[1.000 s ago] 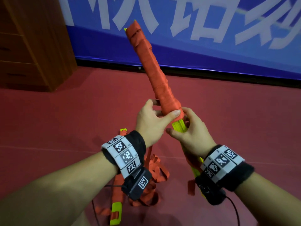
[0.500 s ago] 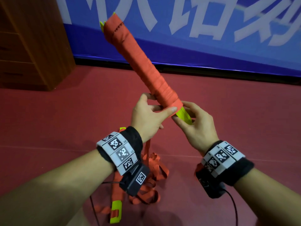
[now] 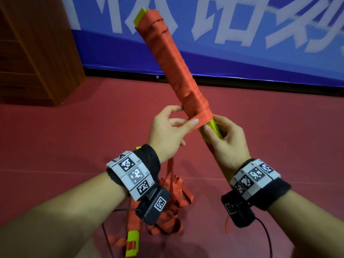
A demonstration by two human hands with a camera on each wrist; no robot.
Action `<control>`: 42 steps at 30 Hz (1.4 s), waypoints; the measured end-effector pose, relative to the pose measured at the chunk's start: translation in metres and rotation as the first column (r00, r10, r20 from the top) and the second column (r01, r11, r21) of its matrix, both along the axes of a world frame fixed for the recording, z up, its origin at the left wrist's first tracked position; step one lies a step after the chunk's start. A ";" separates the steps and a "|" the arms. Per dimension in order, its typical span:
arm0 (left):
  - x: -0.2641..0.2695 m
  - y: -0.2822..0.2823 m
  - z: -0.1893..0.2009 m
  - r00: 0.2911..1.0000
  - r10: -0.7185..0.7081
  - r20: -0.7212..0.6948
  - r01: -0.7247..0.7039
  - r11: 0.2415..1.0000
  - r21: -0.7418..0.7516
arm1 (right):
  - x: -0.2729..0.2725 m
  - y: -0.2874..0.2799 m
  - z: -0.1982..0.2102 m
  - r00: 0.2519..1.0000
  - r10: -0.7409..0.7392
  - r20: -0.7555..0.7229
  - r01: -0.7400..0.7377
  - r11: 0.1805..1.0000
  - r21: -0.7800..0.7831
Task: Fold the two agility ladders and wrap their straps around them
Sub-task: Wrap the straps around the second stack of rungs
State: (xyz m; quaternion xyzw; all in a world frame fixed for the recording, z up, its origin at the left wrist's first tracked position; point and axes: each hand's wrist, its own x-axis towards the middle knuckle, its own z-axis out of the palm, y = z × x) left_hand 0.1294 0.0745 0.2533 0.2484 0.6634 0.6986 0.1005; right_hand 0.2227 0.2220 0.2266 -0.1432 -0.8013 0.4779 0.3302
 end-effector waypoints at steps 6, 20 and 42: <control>-0.005 -0.005 -0.001 0.997 -0.068 -0.026 0.067 0.996 -0.051 | -0.001 -0.006 0.001 1.000 0.028 -0.012 -0.029 0.995 -0.091; 0.005 -0.004 0.003 1.000 -0.029 -0.012 0.029 1.000 -0.002 | 0.009 -0.012 0.020 0.987 0.038 0.154 -0.072 0.973 0.219; 0.002 -0.001 -0.002 0.995 0.102 -0.021 -0.103 0.994 -0.034 | 0.004 -0.010 0.011 0.958 -0.225 0.177 0.103 0.846 0.523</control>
